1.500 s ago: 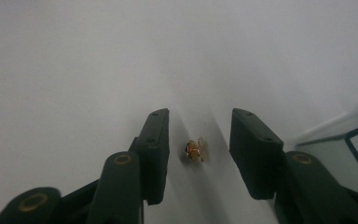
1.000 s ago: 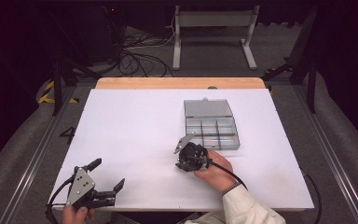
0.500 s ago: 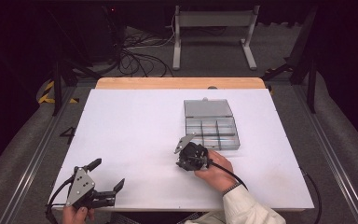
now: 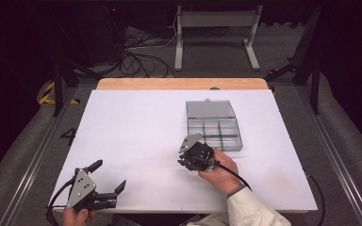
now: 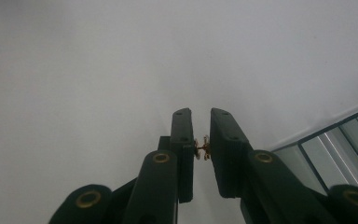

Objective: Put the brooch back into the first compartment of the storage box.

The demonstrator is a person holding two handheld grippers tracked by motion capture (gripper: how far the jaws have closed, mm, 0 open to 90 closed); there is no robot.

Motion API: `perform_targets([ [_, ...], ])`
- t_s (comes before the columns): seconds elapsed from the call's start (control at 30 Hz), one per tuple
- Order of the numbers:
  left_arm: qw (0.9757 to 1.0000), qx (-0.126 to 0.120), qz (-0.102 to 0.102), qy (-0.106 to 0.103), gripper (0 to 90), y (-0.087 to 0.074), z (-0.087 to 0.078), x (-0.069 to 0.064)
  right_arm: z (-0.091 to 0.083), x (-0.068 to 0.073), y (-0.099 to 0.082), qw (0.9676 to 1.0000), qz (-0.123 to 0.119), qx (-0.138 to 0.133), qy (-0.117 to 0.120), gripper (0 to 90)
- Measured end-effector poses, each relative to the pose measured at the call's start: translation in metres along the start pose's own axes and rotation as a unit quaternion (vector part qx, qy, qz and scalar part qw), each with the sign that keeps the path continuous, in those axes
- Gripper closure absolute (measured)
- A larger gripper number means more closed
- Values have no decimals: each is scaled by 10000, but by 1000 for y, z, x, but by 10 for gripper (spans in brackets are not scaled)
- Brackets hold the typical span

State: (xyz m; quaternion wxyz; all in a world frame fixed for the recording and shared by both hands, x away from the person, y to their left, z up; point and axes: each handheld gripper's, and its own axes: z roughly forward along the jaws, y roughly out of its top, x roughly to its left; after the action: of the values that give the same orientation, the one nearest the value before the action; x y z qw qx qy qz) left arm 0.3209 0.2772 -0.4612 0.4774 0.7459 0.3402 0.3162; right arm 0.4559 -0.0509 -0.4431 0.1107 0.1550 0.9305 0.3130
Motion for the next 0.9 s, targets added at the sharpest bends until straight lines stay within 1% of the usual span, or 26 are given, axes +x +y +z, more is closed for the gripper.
perform_targets([
  [0.1,10000,7,27,13,29,0,0,1,-2,0,0,10000,-24,-38,23,806],
  [0.17,10000,4,24,13,29,0,0,1,-3,0,0,10000,-19,-61,3,806],
  [0.33,10000,9,31,6,29,0,0,1,-8,1,1,9997,-31,-220,-70,806],
  [0.57,10000,2,20,7,29,0,0,1,-11,0,0,9996,-34,-276,-72,806],
  [0.9,10000,4,18,15,29,0,0,1,-15,1,0,9991,-37,-394,-141,806],
])
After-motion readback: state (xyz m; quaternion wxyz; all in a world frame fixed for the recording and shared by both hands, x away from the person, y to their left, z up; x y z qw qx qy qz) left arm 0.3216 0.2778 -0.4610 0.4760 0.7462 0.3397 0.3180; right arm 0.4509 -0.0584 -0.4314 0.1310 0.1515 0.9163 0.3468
